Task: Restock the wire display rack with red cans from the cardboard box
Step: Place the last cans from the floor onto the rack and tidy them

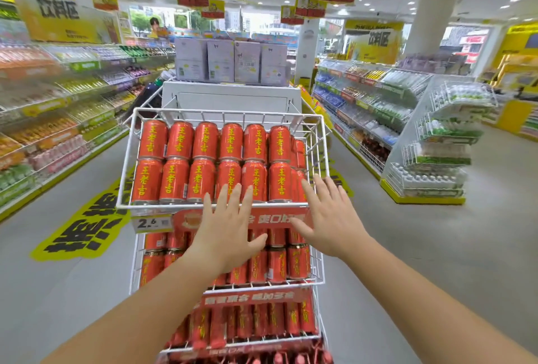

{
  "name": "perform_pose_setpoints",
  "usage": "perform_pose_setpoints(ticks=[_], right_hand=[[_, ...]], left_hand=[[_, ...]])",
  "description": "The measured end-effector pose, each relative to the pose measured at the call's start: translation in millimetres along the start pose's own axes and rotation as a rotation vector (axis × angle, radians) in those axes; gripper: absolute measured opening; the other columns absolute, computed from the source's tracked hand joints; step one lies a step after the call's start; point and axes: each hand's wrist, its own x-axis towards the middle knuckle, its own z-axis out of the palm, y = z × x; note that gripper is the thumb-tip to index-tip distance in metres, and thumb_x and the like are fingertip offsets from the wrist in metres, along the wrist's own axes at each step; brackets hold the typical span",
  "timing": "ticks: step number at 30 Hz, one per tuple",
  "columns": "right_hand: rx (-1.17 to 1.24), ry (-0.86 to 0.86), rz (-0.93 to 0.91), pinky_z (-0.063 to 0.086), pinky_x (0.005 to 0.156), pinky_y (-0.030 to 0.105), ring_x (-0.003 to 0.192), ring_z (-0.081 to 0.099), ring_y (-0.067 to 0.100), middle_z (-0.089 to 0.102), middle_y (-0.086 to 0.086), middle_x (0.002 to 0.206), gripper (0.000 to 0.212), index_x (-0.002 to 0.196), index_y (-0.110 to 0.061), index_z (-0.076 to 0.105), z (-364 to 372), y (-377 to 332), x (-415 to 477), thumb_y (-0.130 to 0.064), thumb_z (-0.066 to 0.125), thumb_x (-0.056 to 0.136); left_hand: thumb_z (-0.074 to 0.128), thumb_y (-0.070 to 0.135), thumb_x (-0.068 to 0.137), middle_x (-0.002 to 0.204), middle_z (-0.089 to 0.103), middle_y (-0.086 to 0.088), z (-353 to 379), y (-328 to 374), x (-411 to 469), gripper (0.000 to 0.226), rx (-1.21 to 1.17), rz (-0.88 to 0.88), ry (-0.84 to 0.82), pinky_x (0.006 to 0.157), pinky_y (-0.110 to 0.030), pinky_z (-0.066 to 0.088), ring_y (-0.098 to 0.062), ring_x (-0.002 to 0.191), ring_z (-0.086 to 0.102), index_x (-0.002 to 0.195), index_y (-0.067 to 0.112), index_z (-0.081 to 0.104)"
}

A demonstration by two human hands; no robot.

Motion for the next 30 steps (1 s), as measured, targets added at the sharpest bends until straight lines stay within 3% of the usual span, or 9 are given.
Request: perform_pose_setpoints(ticks=[13,18,23,30], right_hand=[[0.054,-0.134,-0.17,0.012,0.123,0.05,0.152,0.012,0.037,0.016,0.016,0.165,0.091,0.16,-0.017,0.017,92.8,84.2,-76.2,-0.07,0.02,0.086],[0.076,-0.247,-0.231,0.025,0.118,0.055,0.147,0.028,0.042,0.032,0.02,0.159,0.088,0.156,-0.012,0.031,144.7,135.9,-105.1,-0.067,0.028,0.087],[0.078,-0.385,-0.252,0.021,0.12,0.054,0.149,0.022,0.04,0.026,0.019,0.161,0.089,0.158,-0.012,0.025,204.4,166.4,-135.9,-0.067,0.022,0.088],[0.147,-0.57,-0.215,0.021,0.12,0.052,0.149,0.022,0.041,0.026,0.02,0.161,0.09,0.157,-0.01,0.026,321.3,167.2,-187.0,-0.065,0.024,0.086]], left_hand=[[0.012,0.078,0.083,0.169,0.011,-0.015,80.7,107.8,-52.6,0.102,0.076,-0.128,-0.139,0.121,-0.064,0.013,-0.037,0.156,0.009,0.162,0.014,-0.001],[0.018,0.076,0.086,0.17,0.009,-0.015,125.2,169.5,-55.1,0.101,0.042,-0.177,-0.235,0.122,-0.062,0.014,-0.037,0.156,0.009,0.162,0.013,-0.002],[0.023,0.074,0.081,0.164,0.027,-0.018,182.7,218.7,-66.4,0.103,-0.045,-0.196,-0.328,0.118,-0.065,0.023,-0.04,0.151,0.024,0.161,0.01,0.018],[0.002,0.076,0.075,0.168,0.015,-0.016,289.1,260.7,-86.0,0.108,-0.076,-0.167,-0.522,0.121,-0.061,0.015,-0.035,0.155,0.014,0.162,0.012,0.004]])
